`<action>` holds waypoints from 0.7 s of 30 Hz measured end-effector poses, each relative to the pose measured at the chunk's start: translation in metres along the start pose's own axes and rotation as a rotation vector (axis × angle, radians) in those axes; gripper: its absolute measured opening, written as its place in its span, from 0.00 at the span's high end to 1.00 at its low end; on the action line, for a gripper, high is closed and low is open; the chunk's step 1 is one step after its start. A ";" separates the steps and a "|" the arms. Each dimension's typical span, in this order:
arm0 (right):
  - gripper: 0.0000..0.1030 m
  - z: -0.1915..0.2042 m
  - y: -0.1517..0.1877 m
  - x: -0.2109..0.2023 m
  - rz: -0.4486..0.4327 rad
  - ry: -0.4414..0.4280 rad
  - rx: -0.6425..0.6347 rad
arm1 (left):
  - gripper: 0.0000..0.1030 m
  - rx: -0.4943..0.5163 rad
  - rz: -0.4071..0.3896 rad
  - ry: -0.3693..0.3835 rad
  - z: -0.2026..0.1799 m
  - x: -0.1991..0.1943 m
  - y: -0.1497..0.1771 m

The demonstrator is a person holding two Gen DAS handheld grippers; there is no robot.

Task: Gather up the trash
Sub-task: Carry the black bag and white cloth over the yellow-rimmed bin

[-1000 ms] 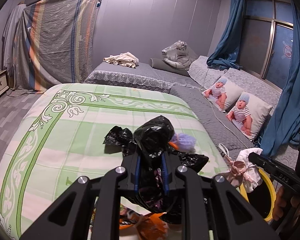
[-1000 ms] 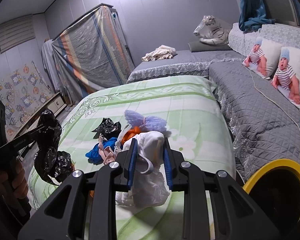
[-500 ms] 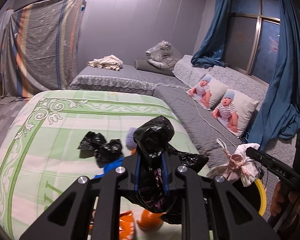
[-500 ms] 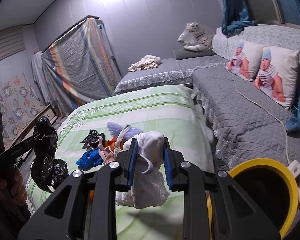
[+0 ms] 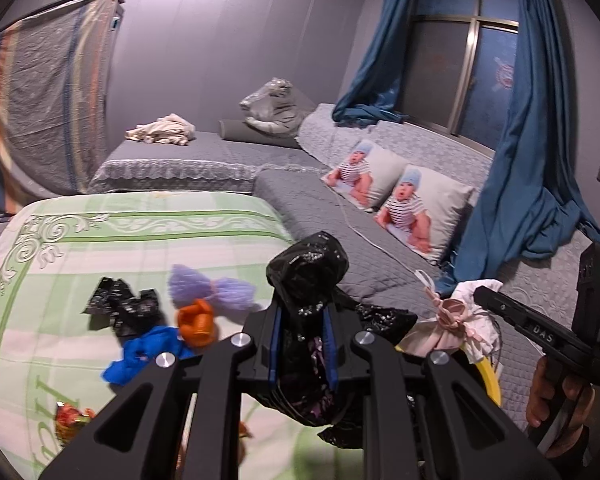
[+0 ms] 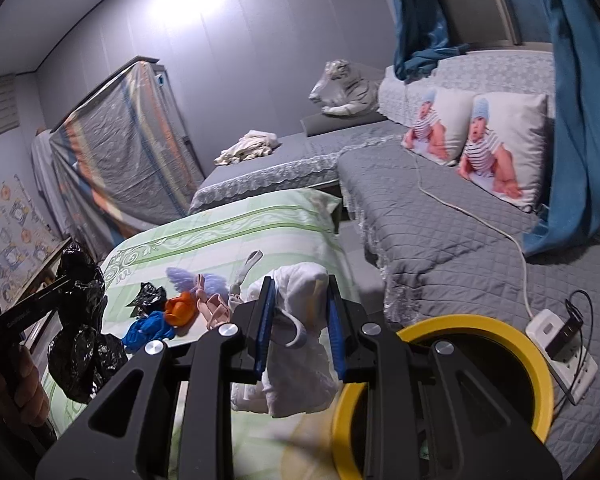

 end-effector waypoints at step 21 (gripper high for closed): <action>0.77 -0.091 -0.010 -0.036 -0.046 0.177 0.049 | 0.85 0.084 0.071 0.192 -0.106 0.045 0.021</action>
Point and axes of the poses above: each gripper's, at about its wrist camera, not at the fingertips, and x roughly the way its jaws point, z to its left, y to its underside, the point moved 8 cm from there along x, roughly the way its jaws point, and after that the axes turned 14 degrees about -z, right-handed, at the moved point
